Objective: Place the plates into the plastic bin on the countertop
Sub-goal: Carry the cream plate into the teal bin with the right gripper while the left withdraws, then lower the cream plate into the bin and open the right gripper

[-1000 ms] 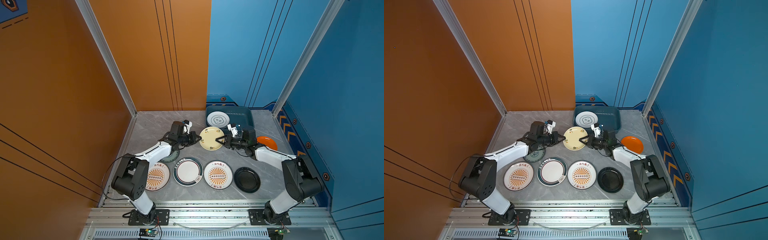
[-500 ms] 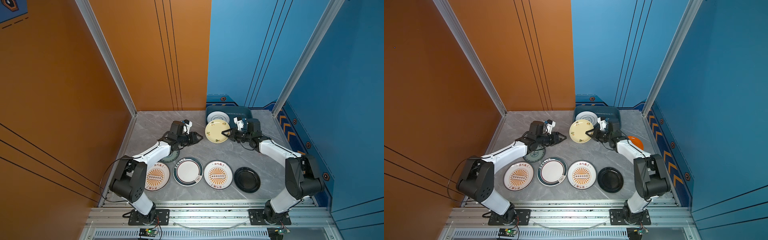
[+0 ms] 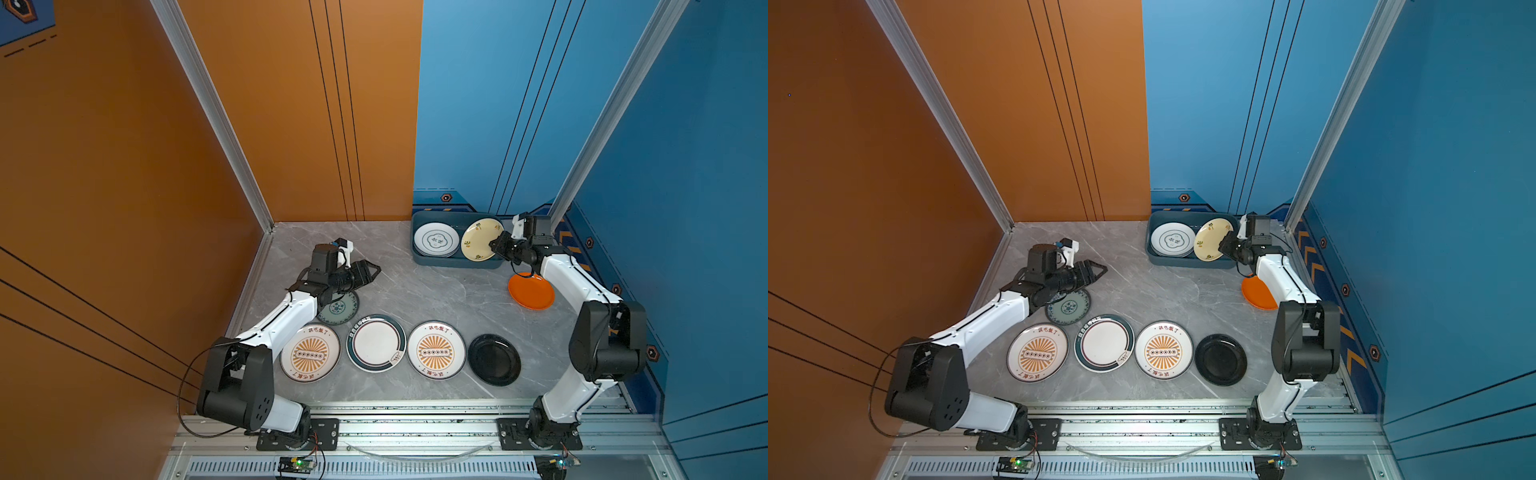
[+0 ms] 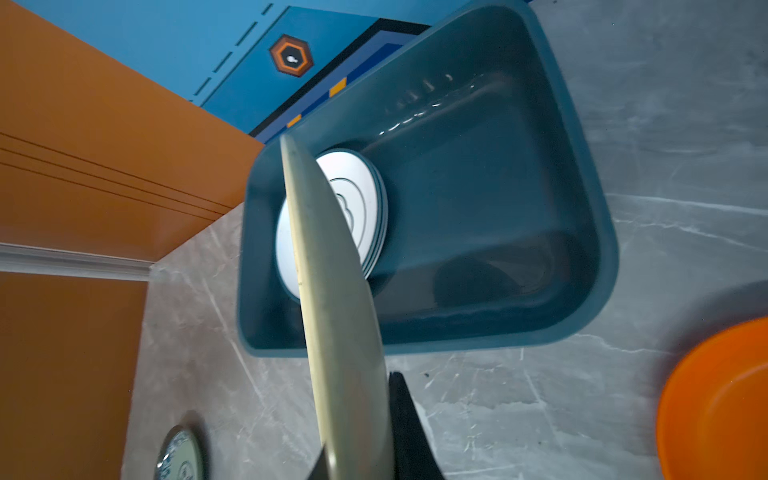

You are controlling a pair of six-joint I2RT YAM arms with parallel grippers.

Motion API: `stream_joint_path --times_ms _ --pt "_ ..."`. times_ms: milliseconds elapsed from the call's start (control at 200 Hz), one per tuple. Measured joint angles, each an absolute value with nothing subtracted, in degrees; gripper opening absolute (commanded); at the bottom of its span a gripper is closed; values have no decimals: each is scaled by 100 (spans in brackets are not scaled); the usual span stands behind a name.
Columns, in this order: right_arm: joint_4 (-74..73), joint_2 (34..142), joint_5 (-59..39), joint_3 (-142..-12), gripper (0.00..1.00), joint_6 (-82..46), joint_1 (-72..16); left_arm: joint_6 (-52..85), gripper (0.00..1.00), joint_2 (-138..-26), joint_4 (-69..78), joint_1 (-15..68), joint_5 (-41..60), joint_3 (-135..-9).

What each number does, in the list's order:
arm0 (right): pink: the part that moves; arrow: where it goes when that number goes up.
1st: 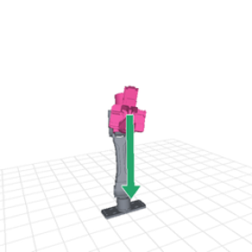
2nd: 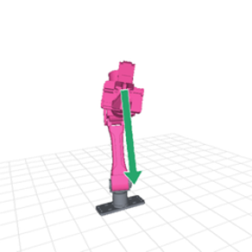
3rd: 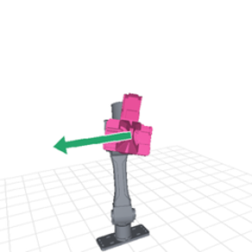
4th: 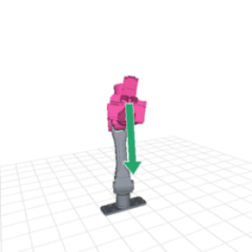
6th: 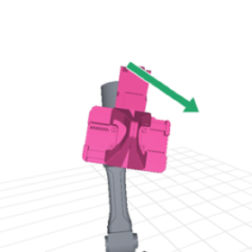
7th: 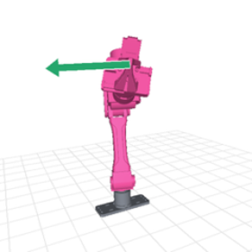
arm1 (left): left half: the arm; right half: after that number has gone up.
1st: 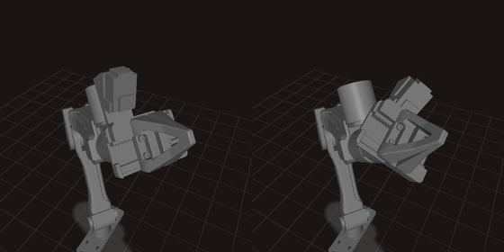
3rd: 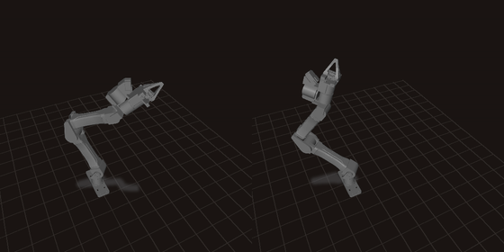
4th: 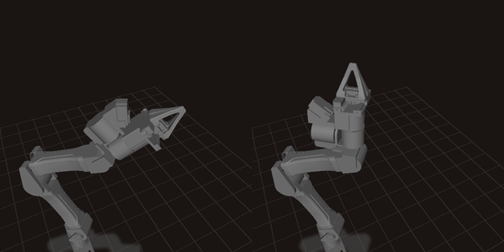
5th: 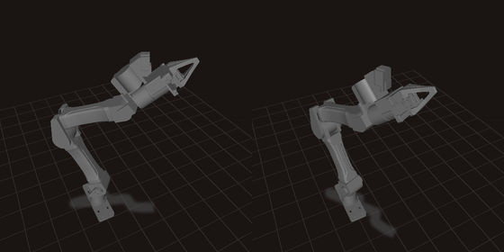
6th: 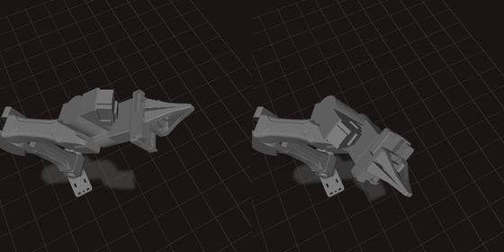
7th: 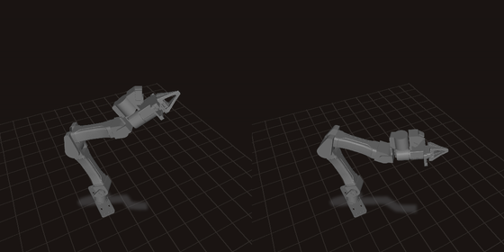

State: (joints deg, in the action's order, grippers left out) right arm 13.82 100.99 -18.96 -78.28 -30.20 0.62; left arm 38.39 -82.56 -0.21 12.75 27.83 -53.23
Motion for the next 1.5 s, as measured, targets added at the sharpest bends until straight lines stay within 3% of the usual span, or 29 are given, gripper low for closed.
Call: stream_joint_path --times_ms 656,886,1126,1497 --pt "1516 12033 -1820 -9083 0 -3203 226 3968 66 -7328 47 266 2078 -4372" --pt "1553 12178 -1920 -9144 14 -3282 270 3990 66 -7424 62 263 2053 -4370" --pt "1638 12175 -1920 -9144 37 -3262 325 4012 66 -7496 62 220 2053 -4370" --pt "1549 12173 -1922 -9146 42 -3280 344 4014 66 -7588 62 220 2053 -4370"
